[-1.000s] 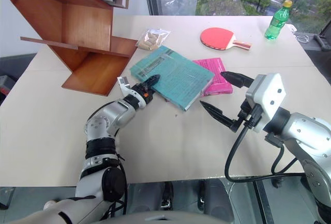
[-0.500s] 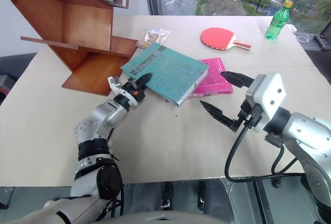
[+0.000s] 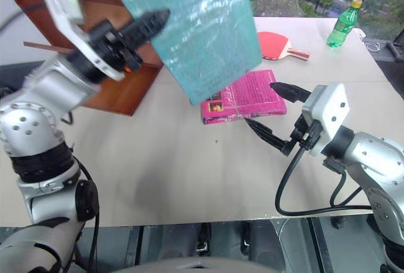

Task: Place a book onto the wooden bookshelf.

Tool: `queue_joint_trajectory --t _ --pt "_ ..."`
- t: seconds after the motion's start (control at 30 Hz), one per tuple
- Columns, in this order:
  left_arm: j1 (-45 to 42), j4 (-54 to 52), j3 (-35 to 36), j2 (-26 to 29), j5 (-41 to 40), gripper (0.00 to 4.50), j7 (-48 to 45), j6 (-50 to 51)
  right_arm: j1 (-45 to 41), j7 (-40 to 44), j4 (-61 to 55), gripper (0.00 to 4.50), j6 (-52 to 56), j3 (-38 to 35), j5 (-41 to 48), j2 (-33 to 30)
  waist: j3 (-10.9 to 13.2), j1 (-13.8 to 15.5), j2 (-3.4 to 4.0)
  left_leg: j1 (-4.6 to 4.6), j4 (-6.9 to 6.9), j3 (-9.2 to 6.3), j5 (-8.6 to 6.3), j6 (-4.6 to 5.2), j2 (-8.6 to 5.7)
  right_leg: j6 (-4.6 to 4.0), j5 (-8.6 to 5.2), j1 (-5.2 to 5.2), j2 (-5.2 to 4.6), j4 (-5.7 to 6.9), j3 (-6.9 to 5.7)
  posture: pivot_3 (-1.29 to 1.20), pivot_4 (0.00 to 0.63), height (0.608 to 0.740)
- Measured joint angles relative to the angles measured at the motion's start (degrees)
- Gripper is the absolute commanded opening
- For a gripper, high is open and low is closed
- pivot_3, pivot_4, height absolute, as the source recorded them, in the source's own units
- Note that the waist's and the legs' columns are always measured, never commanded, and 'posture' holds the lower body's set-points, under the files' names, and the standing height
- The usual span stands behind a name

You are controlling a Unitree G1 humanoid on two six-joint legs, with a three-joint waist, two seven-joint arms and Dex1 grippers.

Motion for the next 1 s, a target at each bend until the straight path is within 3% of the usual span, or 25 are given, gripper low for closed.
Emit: queue_joint_trajectory --t 0.03,0.1,0.3,0.5,0.57,0.77,0.9,1.0 --pt "-0.02 0.81 -3.26 7.84 10.62 0.07 -6.45 -8.17 -0.31 0.57 0.92 4.38 -0.91 0.08 -0.34 0.1 0.06 -0.22 0.14 0.02 -0.09 0.13 0.02 -0.06 0.01 -0.01 0.01 -0.08 0.15 -0.05 0.09 0.0 0.15 0.74" --pt "-0.08 3.66 -3.56 13.02 19.9 0.07 -13.74 -19.33 -0.85 1.06 2.43 4.38 -1.64 0.75 -1.15 0.6 0.06 -0.04 0.34 0.05 -0.1 0.14 0.02 -0.07 0.11 -0.01 -0.02 -0.12 0.15 -0.02 0.09 0.0 0.15 0.74" --pt "2.04 15.14 0.37 28.52 30.52 0.07 -35.27 -39.55 -3.04 3.99 7.33 4.38 -5.22 3.19 -3.15 2.46 0.15 0.32 0.4 -0.22 -0.12 0.15 0.02 -0.05 0.14 0.11 -0.08 -0.34 0.08 -0.09 0.09 0.0 0.15 0.74" --pt "4.54 29.51 0.75 38.83 41.56 0.07 -40.71 -52.53 -7.68 6.57 11.56 4.38 -7.68 5.42 -4.69 3.69 0.24 0.13 0.36 -0.23 -0.15 0.27 0.01 -0.02 0.14 0.13 -0.09 -0.45 0.11 0.0 0.19 0.0 0.15 0.74" --pt "4.89 35.6 0.2 39.87 45.77 0.07 -40.68 -54.62 -8.82 7.26 12.83 4.38 -7.89 5.89 -5.49 3.71 0.25 0.22 0.35 -0.26 -0.16 0.28 0.01 -0.02 0.17 0.12 -0.1 -0.49 0.14 0.03 0.17 0.0 0.15 0.74" --pt "2.81 37.01 -4.31 39.32 50.3 0.07 -39.68 -56.74 -11.98 7.15 12.12 4.38 -7.87 7.13 -5.82 3.98 0.24 0.28 0.3 -0.18 -0.11 0.41 -0.01 0.02 0.17 0.14 -0.09 -0.5 0.09 0.17 0.28 0.0 0.15 0.74" --pt "-2.26 41.64 -9.67 32.96 55.28 0.07 -37.39 -58.26 -13.58 6.82 11.1 4.38 -7.76 8.12 -6.2 4.53 0.23 0.18 0.35 -0.1 -0.09 0.45 0.02 -0.01 0.23 0.13 -0.09 -0.52 0.19 0.36 0.32 0.0 0.15 0.74" --pt "-5.06 44.64 -11.2 30.19 56.58 1.13 -37.4 -58.71 -15.01 6.59 9.84 4.38 -7.48 8.77 -6.26 4.73 0.22 0.18 0.35 -0.11 -0.01 0.47 0.02 -0.01 0.26 0.12 -0.09 -0.53 0.2 0.41 0.36 0.0 0.15 0.74"
